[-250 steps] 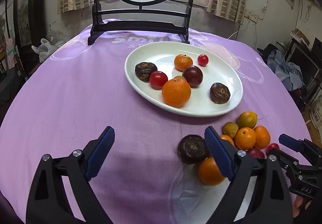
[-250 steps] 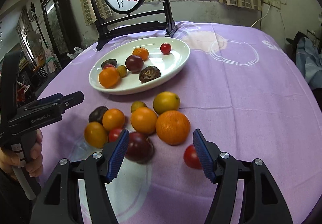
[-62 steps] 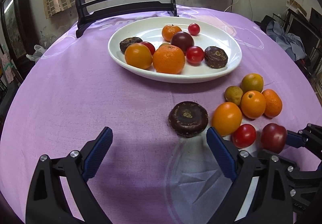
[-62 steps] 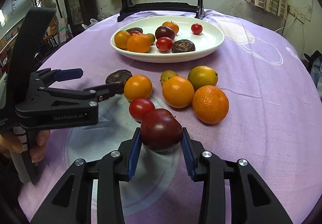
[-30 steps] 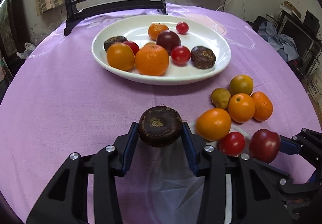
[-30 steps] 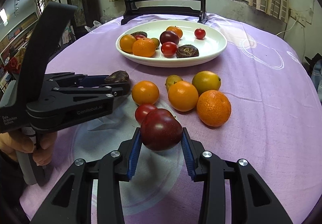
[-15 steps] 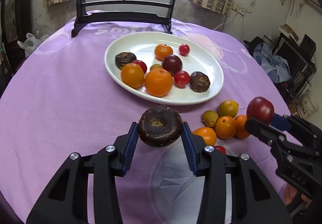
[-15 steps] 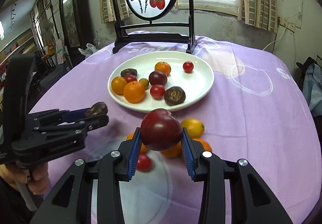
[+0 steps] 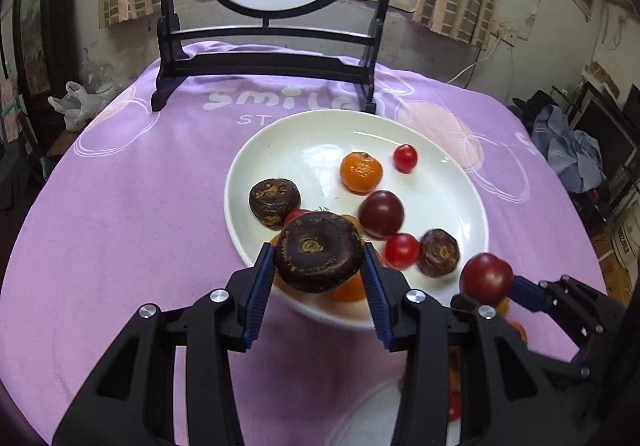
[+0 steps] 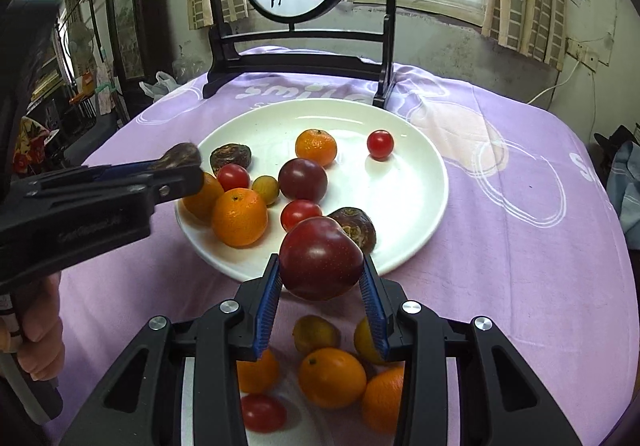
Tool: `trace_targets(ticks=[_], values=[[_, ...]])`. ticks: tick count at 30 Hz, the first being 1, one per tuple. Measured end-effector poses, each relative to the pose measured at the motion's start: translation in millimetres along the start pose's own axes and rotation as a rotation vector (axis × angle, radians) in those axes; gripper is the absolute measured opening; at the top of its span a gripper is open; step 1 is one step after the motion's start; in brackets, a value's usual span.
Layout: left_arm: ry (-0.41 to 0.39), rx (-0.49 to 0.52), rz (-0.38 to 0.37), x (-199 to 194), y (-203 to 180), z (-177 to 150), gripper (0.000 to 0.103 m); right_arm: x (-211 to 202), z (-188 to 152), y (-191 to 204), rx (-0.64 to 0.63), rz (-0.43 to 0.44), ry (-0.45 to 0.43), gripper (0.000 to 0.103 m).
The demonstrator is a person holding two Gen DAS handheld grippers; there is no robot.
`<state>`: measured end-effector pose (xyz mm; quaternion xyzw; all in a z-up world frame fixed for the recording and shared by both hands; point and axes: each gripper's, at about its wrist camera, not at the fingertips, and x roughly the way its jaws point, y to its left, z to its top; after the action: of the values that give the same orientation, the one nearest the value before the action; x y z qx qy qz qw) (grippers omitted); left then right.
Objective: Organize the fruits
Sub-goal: 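Lower the dark-red tomato and dried fruit onto the plate and open both tools, then grasp a red tomato with the right tool while the left tool grasps an orange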
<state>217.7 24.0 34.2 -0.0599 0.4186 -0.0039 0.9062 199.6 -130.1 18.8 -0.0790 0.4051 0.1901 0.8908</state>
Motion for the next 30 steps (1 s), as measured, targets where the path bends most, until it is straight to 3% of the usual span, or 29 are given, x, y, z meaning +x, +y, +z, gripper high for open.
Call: trace_targets(ticks=[8, 12, 18, 25, 30], values=[[0.025, 0.000, 0.063, 34, 0, 18, 0.043, 30, 12, 15, -0.034, 0.006, 0.061, 0.040], [0.019, -0.012, 0.066, 35, -1, 19, 0.062, 33, 12, 17, -0.043, 0.013, 0.058, 0.052], [0.021, -0.005, 0.054, 25, -5, 10, 0.067, 17, 5, 7, -0.008, 0.025, 0.038, 0.054], [-0.012, 0.007, 0.072, -3, -6, -8, 0.079, -18, -16, -9, 0.043, 0.046, -0.001, 0.059], [-0.027, 0.044, 0.077, -20, -12, -35, 0.080, -38, -36, -20, 0.075, 0.051, -0.019, 0.060]])
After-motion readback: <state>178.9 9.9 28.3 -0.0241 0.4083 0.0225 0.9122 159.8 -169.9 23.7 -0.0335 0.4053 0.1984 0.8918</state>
